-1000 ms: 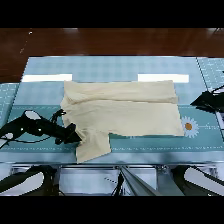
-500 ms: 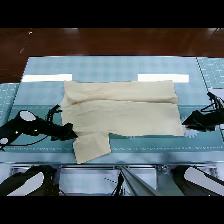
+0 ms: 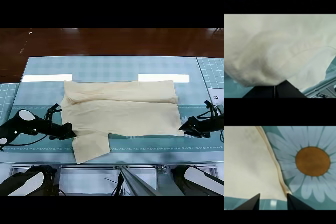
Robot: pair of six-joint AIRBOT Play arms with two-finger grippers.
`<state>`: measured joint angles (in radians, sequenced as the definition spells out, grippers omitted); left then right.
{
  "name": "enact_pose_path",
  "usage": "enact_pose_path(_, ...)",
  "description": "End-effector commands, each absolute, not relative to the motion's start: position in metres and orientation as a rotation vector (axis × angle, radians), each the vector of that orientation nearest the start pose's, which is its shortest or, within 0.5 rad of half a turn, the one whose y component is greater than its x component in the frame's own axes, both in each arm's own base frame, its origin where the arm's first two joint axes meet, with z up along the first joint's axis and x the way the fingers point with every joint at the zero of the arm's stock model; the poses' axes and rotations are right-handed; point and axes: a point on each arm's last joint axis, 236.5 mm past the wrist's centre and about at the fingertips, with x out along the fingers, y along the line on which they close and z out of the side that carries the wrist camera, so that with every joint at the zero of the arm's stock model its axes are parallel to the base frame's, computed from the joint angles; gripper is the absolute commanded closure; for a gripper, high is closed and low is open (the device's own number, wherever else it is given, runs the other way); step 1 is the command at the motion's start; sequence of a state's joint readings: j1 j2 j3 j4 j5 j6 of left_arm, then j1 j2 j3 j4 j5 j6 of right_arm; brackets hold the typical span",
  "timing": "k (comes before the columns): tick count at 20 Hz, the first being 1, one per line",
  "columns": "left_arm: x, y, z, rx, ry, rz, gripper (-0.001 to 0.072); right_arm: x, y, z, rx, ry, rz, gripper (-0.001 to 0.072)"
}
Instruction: Fold the shirts.
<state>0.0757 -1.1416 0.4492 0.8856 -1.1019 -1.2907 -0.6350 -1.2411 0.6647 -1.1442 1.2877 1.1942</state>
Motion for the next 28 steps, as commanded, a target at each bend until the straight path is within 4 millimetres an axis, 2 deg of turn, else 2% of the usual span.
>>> enact_pose_path(1,0.215,-0.120,-0.098,-0.620,1.584,-0.351,0.0676,0.228,-0.023,-0.117,0.779,1.513,0.028,0.0281)
enact_pose_path(2,0.223,-0.119,-0.093,-0.613,1.564,-0.355,0.0676,0.226,-0.014,-0.122,0.748,1.538,0.050,0.0309)
enact_pose_path(3,0.232,-0.119,-0.087,-0.605,1.540,-0.360,0.0676,0.225,-0.009,-0.124,0.710,1.559,0.077,0.0458)
enact_pose_path(4,0.241,-0.119,-0.079,-0.596,1.518,-0.372,0.0676,0.228,-0.008,-0.123,0.665,1.565,0.093,0.0670)
enact_pose_path(5,0.252,-0.119,-0.068,-0.583,1.491,-0.389,0.0676,0.237,-0.009,-0.116,0.639,1.551,0.110,0.0682)
enact_pose_path(7,0.280,-0.119,-0.036,-0.547,1.417,-0.429,0.0676,0.270,-0.017,-0.086,0.604,1.473,0.149,0.0683)
enact_pose_path(11,0.358,-0.111,0.048,-0.459,1.139,-0.448,0.0676,0.370,-0.028,0.006,0.634,1.110,0.180,0.0684)
enact_pose_path(12,0.373,-0.107,0.062,-0.451,1.077,-0.434,0.0677,0.389,-0.028,0.024,0.620,1.037,0.180,0.0685)
enact_pose_path(14,0.393,-0.101,0.074,-0.446,0.998,-0.403,0.0677,0.417,-0.024,0.042,0.552,0.958,0.181,0.0685)
enact_pose_path(15,0.398,-0.099,0.071,-0.451,0.993,-0.391,0.0677,0.430,-0.019,0.045,0.531,0.932,0.186,0.0685)
enact_pose_path(17,0.406,-0.094,0.050,-0.471,1.029,-0.368,0.0676,0.458,-0.015,0.044,0.504,0.874,0.166,0.0685)
enact_pose_path(19,0.418,-0.085,0.032,-0.526,1.063,-0.340,0.0676,0.476,-0.017,0.034,0.520,0.857,0.133,0.0685)
enact_pose_path(23,0.458,-0.073,0.013,-0.650,1.085,-0.325,0.0676,0.484,-0.021,-0.007,0.559,0.923,0.106,0.0685)
enact_pose_path(28,0.483,-0.098,-0.028,-0.762,1.227,-0.442,0.0675,0.487,-0.025,-0.041,0.584,0.969,0.076,0.0684)
